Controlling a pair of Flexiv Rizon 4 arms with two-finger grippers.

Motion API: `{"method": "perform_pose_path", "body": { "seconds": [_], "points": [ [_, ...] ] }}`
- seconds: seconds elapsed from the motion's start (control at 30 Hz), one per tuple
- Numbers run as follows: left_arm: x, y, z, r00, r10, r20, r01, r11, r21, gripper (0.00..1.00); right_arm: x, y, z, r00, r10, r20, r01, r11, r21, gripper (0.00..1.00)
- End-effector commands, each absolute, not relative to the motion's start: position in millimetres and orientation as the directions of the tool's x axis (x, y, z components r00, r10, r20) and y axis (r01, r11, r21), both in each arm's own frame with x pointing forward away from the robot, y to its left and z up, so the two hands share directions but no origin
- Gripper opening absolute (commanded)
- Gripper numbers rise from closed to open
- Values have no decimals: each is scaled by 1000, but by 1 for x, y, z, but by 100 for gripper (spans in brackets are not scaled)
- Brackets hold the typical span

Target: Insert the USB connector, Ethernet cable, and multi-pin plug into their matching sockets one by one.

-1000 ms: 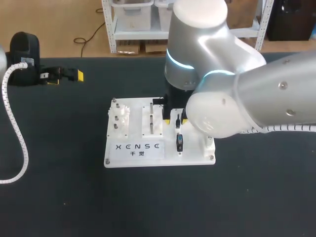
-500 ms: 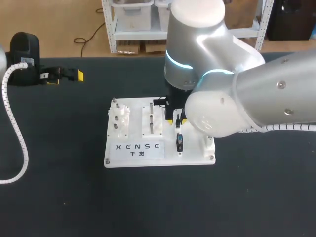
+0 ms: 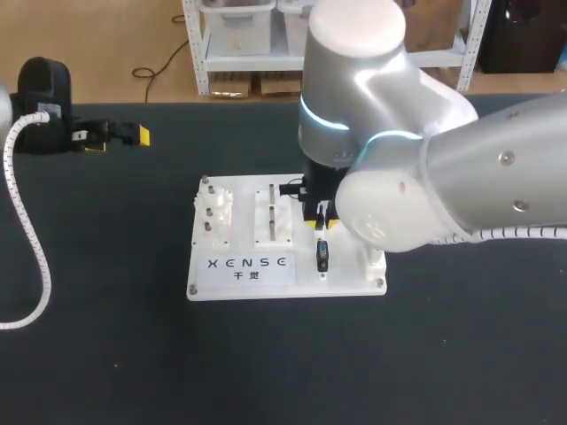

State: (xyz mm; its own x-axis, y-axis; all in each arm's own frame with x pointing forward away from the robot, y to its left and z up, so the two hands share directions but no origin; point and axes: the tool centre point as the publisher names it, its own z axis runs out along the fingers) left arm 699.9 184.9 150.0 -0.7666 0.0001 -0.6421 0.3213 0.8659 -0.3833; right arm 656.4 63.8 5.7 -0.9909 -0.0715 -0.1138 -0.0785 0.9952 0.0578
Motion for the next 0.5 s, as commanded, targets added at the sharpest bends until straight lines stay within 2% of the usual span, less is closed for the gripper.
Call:
{"method": "perform_pose_path", "body": {
  "seconds": [0.03,0.3,0.5],
  "points": [
    [700,185,150,-767,0,-642,321,866,-383,100,653,62,2,-990,-69,-122,-76,996,52,19],
    [700,185,150,-767,0,-642,321,866,-383,100,653,61,3,-990,-68,-125,-75,996,54,6],
    [700,185,150,-767,0,-642,321,866,-383,100,654,60,4,-989,-68,-129,-76,996,55,4]
  ]
}}
